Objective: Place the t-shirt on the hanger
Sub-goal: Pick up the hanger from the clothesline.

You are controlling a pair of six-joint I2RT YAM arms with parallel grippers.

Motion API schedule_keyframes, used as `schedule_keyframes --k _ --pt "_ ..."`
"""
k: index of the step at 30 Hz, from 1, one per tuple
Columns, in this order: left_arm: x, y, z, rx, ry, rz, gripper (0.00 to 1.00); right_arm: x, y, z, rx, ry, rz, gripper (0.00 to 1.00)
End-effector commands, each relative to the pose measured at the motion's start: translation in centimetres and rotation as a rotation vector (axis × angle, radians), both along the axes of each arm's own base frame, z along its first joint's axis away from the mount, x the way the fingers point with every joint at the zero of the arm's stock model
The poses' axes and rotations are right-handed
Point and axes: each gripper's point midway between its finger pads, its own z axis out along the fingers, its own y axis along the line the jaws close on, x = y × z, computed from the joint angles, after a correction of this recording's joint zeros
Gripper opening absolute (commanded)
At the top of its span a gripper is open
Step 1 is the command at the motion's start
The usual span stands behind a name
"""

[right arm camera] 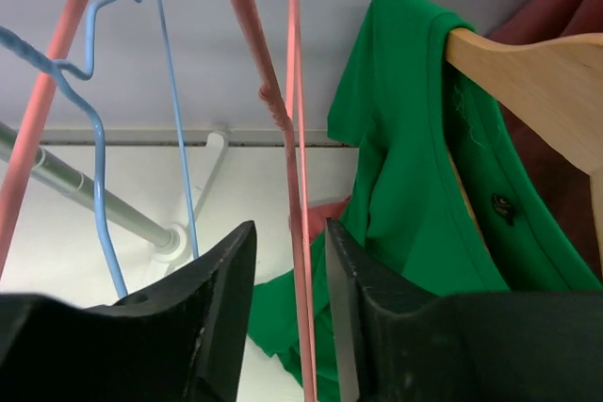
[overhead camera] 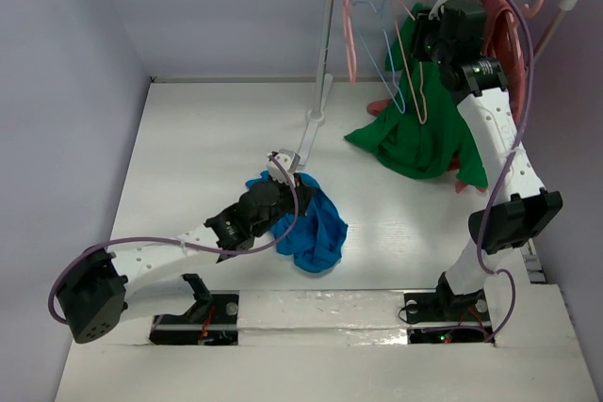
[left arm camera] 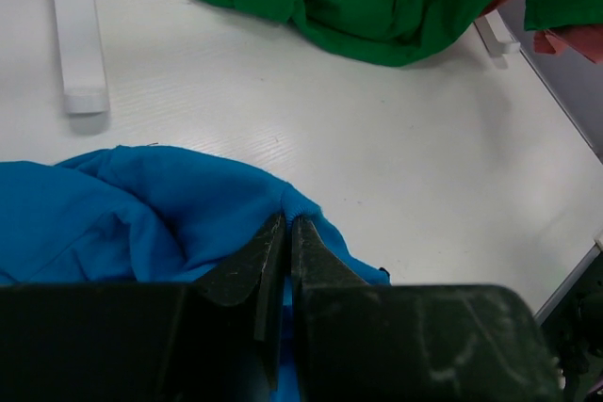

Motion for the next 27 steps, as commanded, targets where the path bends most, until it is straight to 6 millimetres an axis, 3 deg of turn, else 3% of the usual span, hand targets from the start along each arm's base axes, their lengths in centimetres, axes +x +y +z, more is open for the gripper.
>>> schedule_keyframes --k 1,5,7,9,13,15,22,27 --pt "-0.1 -0.5 2.4 -0.087 -0.040 -0.014 0.00 0.4 -1.3 1.4 -0.038 -0.031 -0.026 0.40" --pt "0.0 -0.4 2.4 -0.087 -0.037 -0.009 0.00 0.5 -1.5 1.4 -0.044 -0.043 -0.034 0.21" --pt "0.0 -0.4 2.2 -0.079 -0.035 -0.010 0.00 0.6 -1.4 1.7 -0.040 -0.062 -0.031 0.17" --pt "0.5 0.1 2.1 -0.064 -0.033 0.020 0.00 0.5 -1.3 2.5 -0.040 -0.080 -0.024 0.02" --pt "0.5 0.1 2.2 -0.063 -0.035 0.021 0.00 0.1 -1.5 4.5 -0.034 -0.138 -0.026 0.00" --pt "0.7 0.2 2.6 -0.060 -0.040 0.028 0.00 -0.6 -1.5 6.4 -0.019 -0.197 -0.020 0.00" --pt "1.4 0.8 2.8 -0.049 -0.044 0.058 0.00 -3.1 -1.4 8.0 0.017 -0.255 0.001 0.00" --pt "2.2 1.8 3.1 -0.043 -0.047 0.097 0.00 -3.2 -1.4 5.1 0.010 -0.185 0.005 0.00"
